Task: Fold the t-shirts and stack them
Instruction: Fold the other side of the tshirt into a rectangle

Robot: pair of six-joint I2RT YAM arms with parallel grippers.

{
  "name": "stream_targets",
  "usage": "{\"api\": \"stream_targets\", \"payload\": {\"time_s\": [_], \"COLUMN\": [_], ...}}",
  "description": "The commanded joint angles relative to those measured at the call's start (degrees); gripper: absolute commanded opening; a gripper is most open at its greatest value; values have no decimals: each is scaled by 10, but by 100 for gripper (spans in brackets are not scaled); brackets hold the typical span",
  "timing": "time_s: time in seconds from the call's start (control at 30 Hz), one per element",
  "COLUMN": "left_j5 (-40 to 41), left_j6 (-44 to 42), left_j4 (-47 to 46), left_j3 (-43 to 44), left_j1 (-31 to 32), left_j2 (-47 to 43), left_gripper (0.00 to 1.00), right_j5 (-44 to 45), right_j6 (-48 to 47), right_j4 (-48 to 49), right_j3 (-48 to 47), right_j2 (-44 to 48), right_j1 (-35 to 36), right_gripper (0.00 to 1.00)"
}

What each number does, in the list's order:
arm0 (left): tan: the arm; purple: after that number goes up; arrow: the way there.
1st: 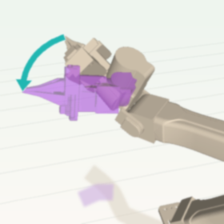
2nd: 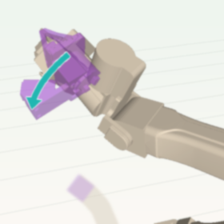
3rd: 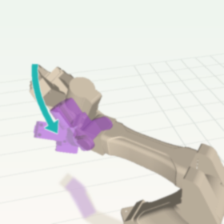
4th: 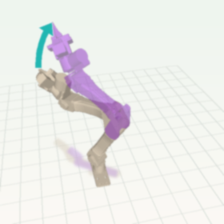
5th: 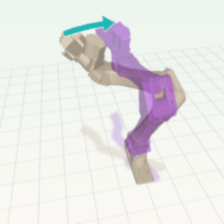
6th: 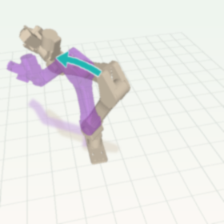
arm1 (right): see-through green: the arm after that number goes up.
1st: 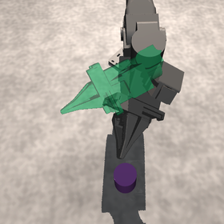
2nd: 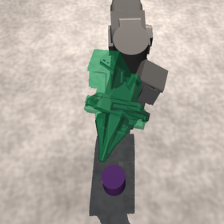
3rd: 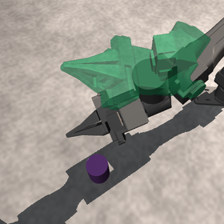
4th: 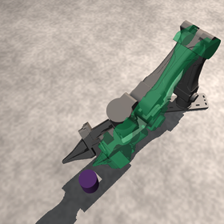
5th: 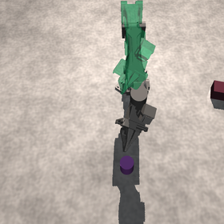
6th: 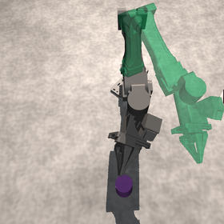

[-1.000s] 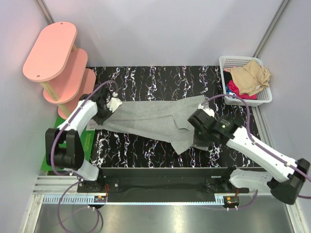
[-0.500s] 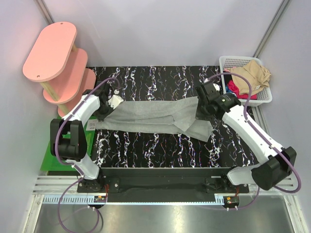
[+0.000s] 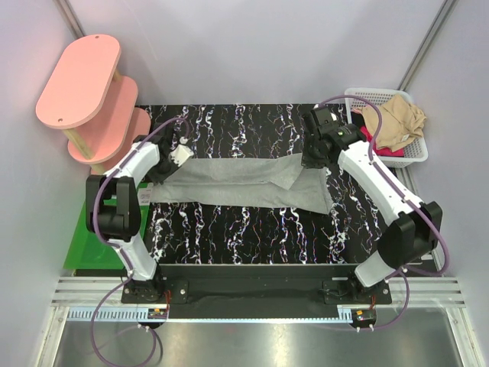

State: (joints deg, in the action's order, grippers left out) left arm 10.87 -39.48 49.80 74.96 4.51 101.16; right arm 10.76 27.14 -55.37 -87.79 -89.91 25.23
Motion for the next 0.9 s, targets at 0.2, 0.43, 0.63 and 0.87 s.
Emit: {"api": "stream_targets", "payload": {"time_s": [0.2, 0.43, 0.63, 0.87], "left_j5": [33, 52, 86, 111], "left_j6": [-15, -24, -32, -27], "left_j4": [-19, -18, -17, -22], "left_j3": [56, 114, 162, 164], "left_j1": [-10, -10, -7, -6], "left_j2": [64, 114, 148, 116], "left_gripper": [1, 2, 32, 99], "right_j5": [-16, -28, -43, -58], "right_j6": [-25, -34, -37, -43], "right_j4": [37, 54, 54, 50], "right_j3": [-40, -85, -149, -212], "right_j2": [-53, -125, -199, -263], "right_j1": [-33, -63, -77, -86], "right_gripper": [0, 0, 0, 0]}}
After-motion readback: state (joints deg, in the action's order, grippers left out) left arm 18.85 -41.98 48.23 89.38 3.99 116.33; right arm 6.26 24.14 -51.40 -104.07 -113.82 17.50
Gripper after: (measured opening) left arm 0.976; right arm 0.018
